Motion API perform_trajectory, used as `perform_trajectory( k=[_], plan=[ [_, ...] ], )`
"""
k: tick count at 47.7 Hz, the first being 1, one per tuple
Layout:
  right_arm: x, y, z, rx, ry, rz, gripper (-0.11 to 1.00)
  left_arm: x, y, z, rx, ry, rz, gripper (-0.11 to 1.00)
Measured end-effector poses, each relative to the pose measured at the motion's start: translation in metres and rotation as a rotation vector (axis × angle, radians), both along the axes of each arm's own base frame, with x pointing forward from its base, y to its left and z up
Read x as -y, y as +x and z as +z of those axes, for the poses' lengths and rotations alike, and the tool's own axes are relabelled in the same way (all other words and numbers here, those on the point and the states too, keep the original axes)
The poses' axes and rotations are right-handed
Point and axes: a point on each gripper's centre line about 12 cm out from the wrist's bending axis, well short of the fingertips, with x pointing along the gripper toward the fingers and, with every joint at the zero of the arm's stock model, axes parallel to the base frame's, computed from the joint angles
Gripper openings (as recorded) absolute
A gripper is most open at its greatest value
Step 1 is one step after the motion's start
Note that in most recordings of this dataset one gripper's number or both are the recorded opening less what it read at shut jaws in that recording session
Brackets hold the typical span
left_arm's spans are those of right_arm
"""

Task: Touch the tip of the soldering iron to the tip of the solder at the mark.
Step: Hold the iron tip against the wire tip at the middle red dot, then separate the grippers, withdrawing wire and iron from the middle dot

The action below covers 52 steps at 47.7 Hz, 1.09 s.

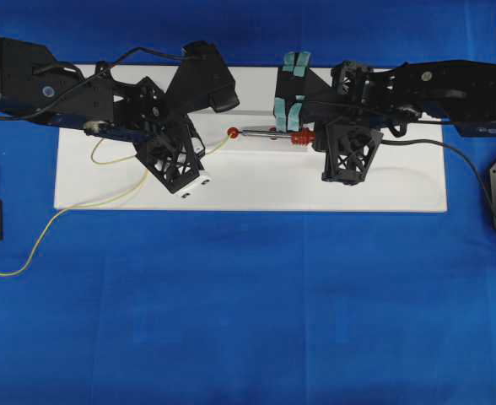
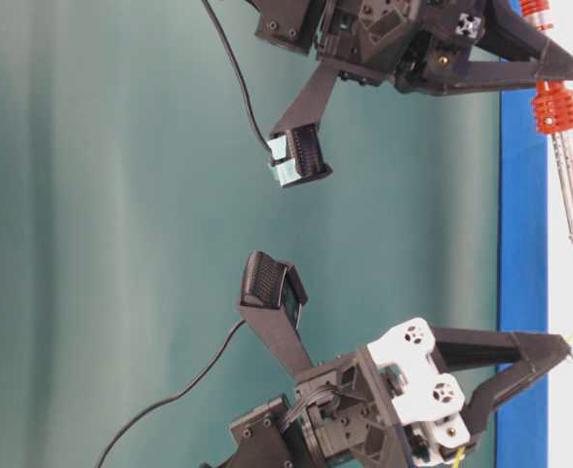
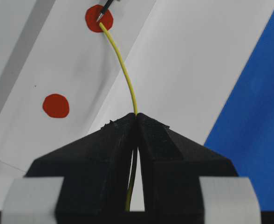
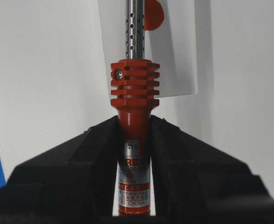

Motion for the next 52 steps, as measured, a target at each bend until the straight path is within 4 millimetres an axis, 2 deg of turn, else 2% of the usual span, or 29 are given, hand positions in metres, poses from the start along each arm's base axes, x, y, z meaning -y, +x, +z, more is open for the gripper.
perform_trajectory(
  k=[43, 52],
  plan=[
    [0.0, 0.0, 0.0, -0.001, 0.0, -0.001, 0.08, 0.001, 0.0, 0.0, -0.002, 0.0, -0.003, 0.02],
    [0.0, 0.0, 0.0, -0.002, -0.001, 0.001, 0.08, 0.004, -0.017, 0.009, -0.021, -0.004, -0.002, 0.02]
  ],
)
